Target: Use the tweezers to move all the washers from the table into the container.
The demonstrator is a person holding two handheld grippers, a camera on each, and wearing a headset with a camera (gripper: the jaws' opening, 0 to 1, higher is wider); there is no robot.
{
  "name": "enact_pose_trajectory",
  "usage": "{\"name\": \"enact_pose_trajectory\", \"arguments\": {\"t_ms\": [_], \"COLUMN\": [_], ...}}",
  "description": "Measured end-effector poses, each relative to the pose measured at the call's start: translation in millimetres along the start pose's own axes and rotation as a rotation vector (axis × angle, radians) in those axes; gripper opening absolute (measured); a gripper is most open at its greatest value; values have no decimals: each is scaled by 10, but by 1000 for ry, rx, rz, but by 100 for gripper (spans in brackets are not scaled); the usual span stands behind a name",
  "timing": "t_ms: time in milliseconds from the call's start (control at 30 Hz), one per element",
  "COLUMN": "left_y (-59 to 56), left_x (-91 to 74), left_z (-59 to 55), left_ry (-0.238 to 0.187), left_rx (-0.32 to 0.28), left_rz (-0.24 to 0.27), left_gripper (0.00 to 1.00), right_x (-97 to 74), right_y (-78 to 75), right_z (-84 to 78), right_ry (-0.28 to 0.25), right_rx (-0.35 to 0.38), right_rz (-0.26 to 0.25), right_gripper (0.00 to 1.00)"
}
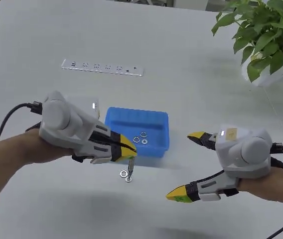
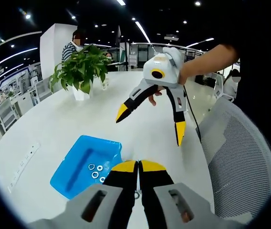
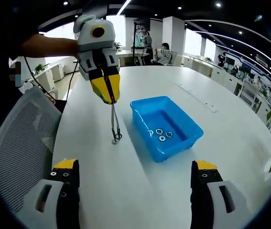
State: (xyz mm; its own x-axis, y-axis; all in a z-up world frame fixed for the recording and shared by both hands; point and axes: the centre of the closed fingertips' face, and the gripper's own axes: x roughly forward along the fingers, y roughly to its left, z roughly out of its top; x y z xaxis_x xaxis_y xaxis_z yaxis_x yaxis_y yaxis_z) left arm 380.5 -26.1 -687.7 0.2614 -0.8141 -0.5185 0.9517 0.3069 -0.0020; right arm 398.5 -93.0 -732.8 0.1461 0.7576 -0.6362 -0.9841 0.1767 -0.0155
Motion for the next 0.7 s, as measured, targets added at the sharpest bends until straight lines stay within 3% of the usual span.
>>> {"name": "enact_pose_trajectory", "arguments": {"t_ms": [300, 467, 700], "left_y": [-22, -16, -36], "left_x": [5, 1, -16], "left_z": [1, -5, -20], "left_ry": [1, 11, 24], "left_rx": [10, 22, 36], "left_rz": [-29, -43, -77], "left_gripper": [5, 5, 5], "right_x": [44, 80, 169], "right_y": [45, 69, 159], "right_z": [50, 94, 152], "right_ry": [-9, -18, -21], "right_rx": [-29, -97, -137], "right_rz": [31, 57, 117], "right_gripper": [93, 84, 69]}}
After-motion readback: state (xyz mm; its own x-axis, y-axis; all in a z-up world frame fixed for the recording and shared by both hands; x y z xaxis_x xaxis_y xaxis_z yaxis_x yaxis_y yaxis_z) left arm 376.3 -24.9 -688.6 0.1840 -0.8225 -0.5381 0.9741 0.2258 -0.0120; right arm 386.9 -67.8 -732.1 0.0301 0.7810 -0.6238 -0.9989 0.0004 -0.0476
